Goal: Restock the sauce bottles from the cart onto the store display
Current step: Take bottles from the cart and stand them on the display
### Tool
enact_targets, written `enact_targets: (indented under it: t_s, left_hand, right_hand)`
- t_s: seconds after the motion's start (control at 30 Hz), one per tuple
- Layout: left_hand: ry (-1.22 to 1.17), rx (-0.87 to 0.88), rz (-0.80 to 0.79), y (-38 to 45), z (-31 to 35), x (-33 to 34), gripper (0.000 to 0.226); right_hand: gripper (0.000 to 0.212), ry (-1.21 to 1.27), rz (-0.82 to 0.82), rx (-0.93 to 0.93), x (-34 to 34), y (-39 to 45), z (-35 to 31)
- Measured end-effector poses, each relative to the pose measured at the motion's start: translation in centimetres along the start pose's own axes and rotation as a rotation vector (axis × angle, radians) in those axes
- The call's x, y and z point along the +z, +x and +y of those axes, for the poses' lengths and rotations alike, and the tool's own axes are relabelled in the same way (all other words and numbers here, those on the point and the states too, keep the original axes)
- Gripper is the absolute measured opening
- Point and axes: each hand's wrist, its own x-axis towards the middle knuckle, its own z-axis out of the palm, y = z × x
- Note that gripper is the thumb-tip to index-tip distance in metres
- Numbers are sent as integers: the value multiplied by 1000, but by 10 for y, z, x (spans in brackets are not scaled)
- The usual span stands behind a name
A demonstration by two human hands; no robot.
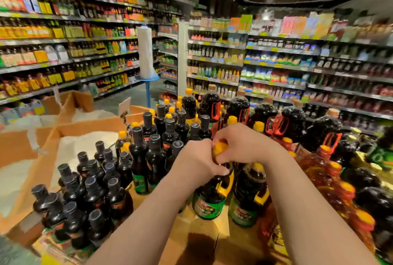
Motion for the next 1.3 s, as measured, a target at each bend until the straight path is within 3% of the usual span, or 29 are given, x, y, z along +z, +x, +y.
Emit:
enact_targets:
  t_s: [0.4, 0.5, 1.07, 1.3]
  left_hand:
    - [123, 79, 156, 73, 8, 33, 49]
    - [129, 47, 149, 88, 9, 40, 46]
    - [144, -74, 125, 123, -4, 84, 65]
    - [204, -70, 150, 116, -1, 80, 43]
  right_hand:
    - [12, -182, -28, 139, -20, 49, 37]
    - [24, -221, -62, 157, -19, 63, 48]
    - [30, -379, -198, 209, 5, 102, 77]
    - [27, -338, -93, 200, 2, 90, 72]
